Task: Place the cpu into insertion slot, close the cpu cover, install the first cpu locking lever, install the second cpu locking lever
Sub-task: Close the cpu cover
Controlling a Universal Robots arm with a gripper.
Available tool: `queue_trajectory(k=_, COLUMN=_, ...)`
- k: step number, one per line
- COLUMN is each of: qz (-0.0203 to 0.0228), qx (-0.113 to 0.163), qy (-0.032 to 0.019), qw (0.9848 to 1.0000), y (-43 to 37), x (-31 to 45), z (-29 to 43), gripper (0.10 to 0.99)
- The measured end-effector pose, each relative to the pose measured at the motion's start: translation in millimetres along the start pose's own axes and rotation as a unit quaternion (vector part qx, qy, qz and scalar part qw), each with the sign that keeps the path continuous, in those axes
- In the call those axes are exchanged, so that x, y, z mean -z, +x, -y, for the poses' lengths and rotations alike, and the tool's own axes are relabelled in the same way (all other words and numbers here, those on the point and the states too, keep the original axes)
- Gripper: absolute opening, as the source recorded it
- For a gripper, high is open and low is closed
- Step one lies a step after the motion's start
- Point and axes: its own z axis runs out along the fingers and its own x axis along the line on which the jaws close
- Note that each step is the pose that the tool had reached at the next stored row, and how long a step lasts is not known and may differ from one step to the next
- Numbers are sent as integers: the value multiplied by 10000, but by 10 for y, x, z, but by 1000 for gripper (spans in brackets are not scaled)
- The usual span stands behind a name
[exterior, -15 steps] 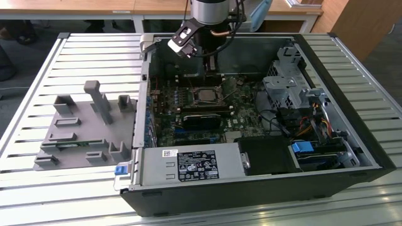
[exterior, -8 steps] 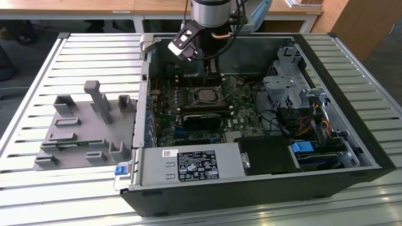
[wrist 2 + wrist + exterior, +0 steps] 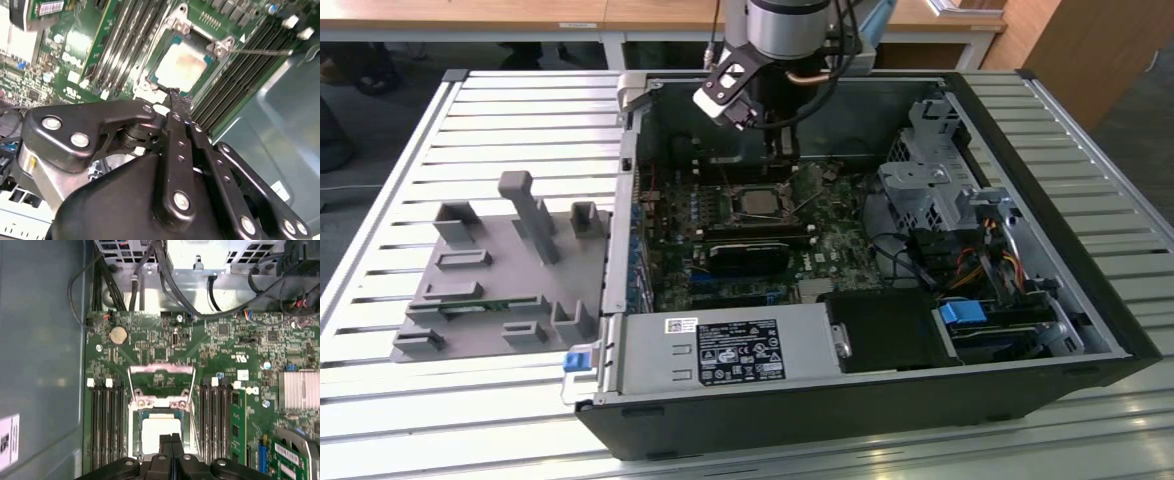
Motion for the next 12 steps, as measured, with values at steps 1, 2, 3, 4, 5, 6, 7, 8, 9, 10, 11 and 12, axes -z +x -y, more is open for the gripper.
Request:
queue_trajectory(k=1, qz=0, qx=7, qy=17, qw=10000, y=1, x=-2, z=-32, gripper=106)
queue_trajectory(k=2, qz=-2, qx=18, qy=28, qw=10000, y=1, x=-5, z=-62, gripper=106)
queue_trajectory(k=3, qz=-1, qx=28, qy=39, qw=10000, y=1, x=-6, z=-88, gripper=106)
queue_trajectory(k=4, qz=-2, qx=38, qy=48, qw=10000, y=1, x=-7, z=-114, gripper=106)
queue_trajectory(k=5, qz=-2, qx=49, qy=55, qw=10000, y=2, x=-9, z=-138, gripper=106)
queue_trajectory(k=6, qz=-2, qx=58, qy=59, qw=10000, y=2, x=-10, z=-155, gripper=106)
queue_trajectory(k=7, qz=-3, qx=68, qy=60, qw=10000, y=3, x=-11, z=-166, gripper=106)
queue_trajectory(k=8, qz=-4, qx=87, qy=61, qw=9999, y=3, x=-13, z=-173, gripper=106)
queue_trajectory(k=9, qz=-5, qx=116, qy=61, qw=9999, y=3, x=-13, z=-177, gripper=106)
queue_trajectory(k=10, qz=-5, qx=148, qy=62, qw=9999, y=3, x=-14, z=-181, gripper=106)
queue_trajectory(k=11, qz=-7, qx=175, qy=63, qw=9998, y=4, x=-14, z=-185, gripper=106)
queue_trajectory(k=12, qz=-8, qx=185, qy=63, qw=9998, y=7, x=-17, z=-194, gripper=106)
